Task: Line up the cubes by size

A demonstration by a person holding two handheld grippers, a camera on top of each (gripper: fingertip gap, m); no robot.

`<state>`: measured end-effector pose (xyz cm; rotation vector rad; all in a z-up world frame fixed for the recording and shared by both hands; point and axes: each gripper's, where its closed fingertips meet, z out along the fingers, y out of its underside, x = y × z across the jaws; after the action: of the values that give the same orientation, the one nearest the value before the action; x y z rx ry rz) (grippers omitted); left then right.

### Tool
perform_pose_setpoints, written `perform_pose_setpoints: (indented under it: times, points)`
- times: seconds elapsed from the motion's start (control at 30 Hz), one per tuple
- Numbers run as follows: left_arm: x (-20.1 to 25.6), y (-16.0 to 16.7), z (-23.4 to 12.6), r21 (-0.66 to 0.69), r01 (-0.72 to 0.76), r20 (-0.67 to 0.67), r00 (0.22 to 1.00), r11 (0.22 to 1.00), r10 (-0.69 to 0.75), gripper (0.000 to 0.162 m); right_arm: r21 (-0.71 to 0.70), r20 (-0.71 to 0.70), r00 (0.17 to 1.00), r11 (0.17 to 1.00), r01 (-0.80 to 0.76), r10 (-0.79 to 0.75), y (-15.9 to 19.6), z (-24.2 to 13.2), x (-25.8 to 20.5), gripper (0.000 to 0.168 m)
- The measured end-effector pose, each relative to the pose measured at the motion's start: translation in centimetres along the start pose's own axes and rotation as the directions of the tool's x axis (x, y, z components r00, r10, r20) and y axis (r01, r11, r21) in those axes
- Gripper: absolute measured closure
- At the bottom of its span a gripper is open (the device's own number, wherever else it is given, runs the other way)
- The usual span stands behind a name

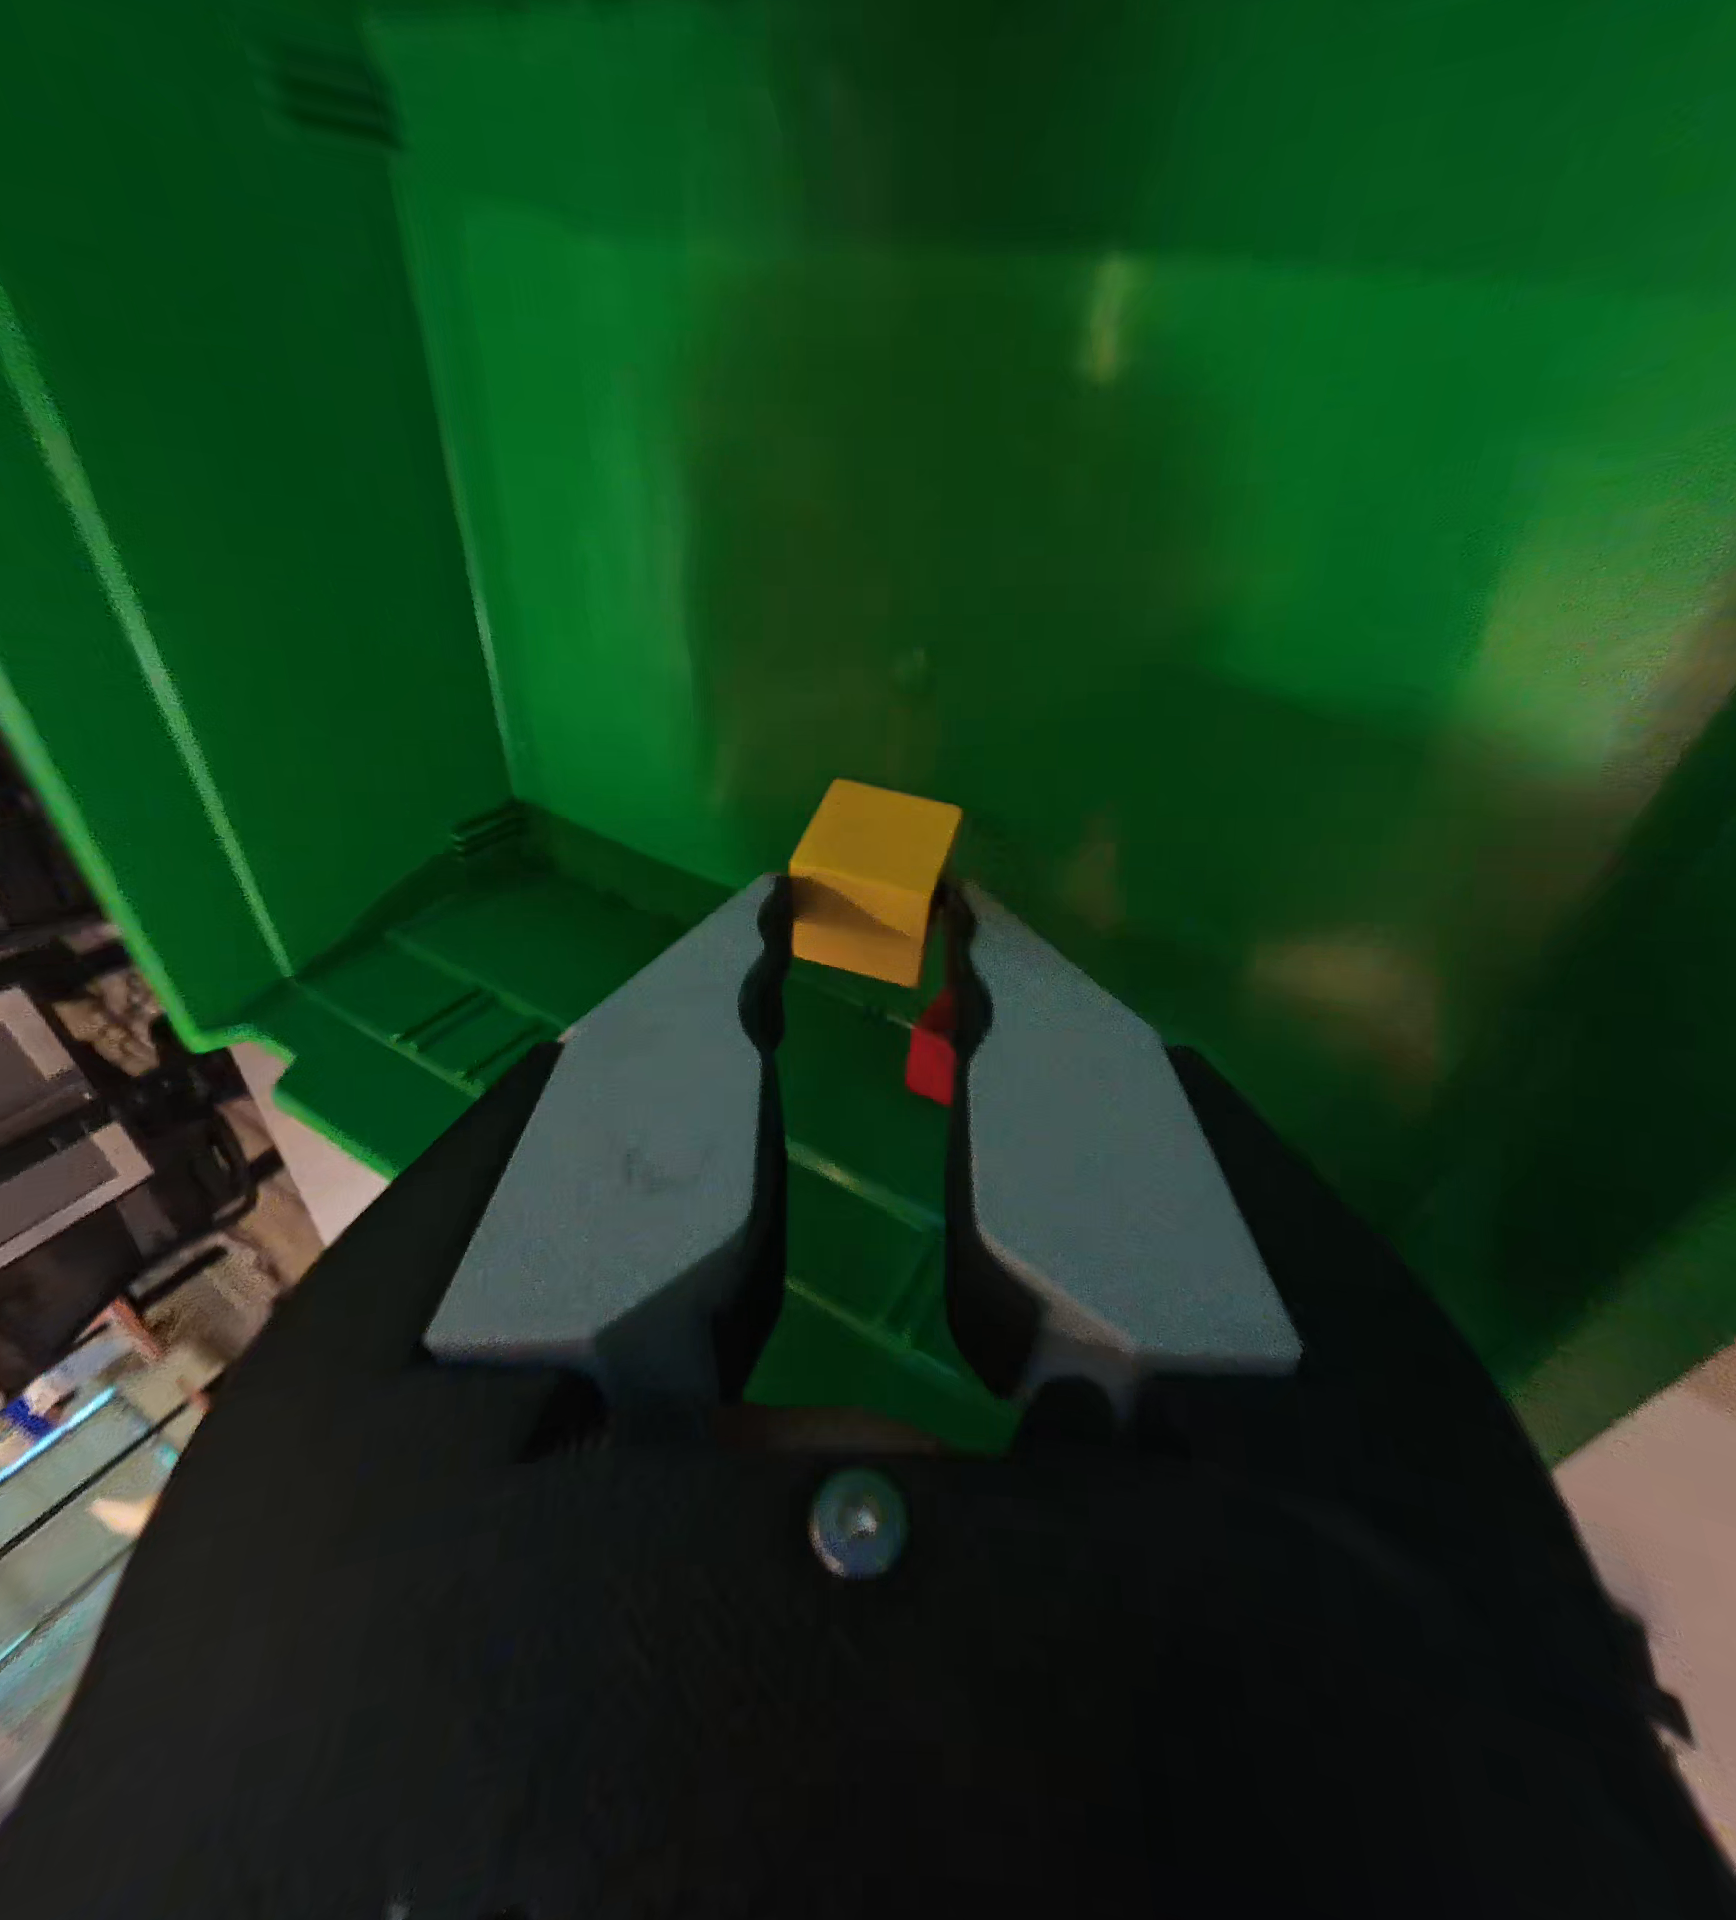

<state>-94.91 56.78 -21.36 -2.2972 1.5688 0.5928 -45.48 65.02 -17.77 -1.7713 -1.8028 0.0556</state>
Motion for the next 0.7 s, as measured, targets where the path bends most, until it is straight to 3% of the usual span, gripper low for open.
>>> perform_pose_setpoints:
  times: [0.1,0.2,0.27,0.33,0.5,0.7]
  points:
    - [-0.4,-3.2,-3.5,0.229,0.030,0.079,0.996,0.973,-0.050,0.135,0.177,-0.001,0.994,0.978,-0.108,0.110,-2.6,-2.6,-0.5,0.120]
    - [-0.4,-7.9,-8.7,0.496,-0.007,0.179,0.979,0.869,-0.094,0.135,0.391,0.071,0.978,0.897,-0.207,0.195,-7.3,-5.4,-1.9,0.125]
    - [0.5,-11.2,-12.6,0.642,-0.070,0.235,0.966,0.763,-0.109,0.135,0.500,0.217,0.952,0.813,-0.300,0.218,-11.1,-7.0,-4.2,0.127]
    - [2.3,-14.5,-16.0,0.745,-0.131,0.263,0.959,0.654,-0.108,0.135,0.565,0.420,0.890,0.717,-0.409,0.177,-15.3,-8.6,-7.4,0.116]
    - [6.5,-21.3,-21.3,0.856,-0.249,0.316,0.946,0.452,-0.078,0.136,0.516,0.704,0.704,0.611,-0.600,0.098,-22.1,-8.3,-12.2,0.105]
    - [8.8,-25.0,-23.3,0.893,-0.280,0.325,0.943,0.353,-0.073,0.136,0.460,0.856,0.516,0.491,-0.740,-0.026,-25.4,-8.6,-13.4,0.109]
